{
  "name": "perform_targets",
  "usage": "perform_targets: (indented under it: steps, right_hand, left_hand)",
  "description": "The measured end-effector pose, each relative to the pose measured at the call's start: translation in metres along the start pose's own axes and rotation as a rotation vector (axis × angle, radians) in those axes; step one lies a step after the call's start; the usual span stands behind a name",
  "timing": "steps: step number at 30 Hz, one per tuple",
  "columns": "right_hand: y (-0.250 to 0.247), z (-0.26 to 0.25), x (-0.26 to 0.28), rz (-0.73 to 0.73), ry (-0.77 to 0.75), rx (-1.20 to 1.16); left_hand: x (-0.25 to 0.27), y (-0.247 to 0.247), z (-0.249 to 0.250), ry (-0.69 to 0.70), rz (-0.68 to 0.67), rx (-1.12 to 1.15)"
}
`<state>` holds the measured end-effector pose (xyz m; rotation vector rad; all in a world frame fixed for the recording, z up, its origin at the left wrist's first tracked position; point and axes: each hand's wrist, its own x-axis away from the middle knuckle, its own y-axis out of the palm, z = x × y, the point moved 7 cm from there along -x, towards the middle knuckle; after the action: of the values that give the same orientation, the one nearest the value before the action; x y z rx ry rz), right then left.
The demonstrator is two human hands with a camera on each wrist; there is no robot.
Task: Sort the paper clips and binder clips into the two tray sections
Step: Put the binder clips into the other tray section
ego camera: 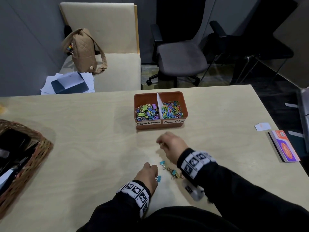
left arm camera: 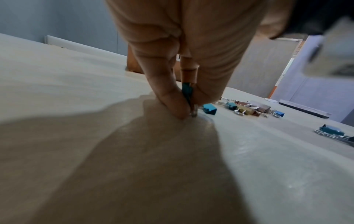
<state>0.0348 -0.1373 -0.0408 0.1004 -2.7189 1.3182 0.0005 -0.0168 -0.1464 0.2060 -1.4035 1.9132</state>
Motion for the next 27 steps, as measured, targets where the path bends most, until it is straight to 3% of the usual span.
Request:
perform_targets:
  steps: [8,11,15,20,27]
  right_hand:
    - [-0.064,-0.037,-0.082,0.207,0.072,-0.095]
    - [-0.06,-0.03,-0.094,0.169,0.099,-0.097]
    - [-0.048,-0.028,-0.099,0.012,0.071,-0.021]
    - [-0.038,-0.022,-0.058,-0.01,-0.052,0.118]
    - [0.038,0.047,0.04,-0.323,-0.036,0.26]
  left_hand:
    - [0.006,-0.007,-0.004,0.004,0.038,0.088]
    - [0.008,-0.011,-0.002,0.028,0.048,0.093]
    - [0.007,-0.003,-0.005,0.056,0.049,0.123]
    - [0.004,-0.004,-0.005,0.072,0.064,0.141]
    - [0.001,0.002,0.003,0.115,-0.027,0.074]
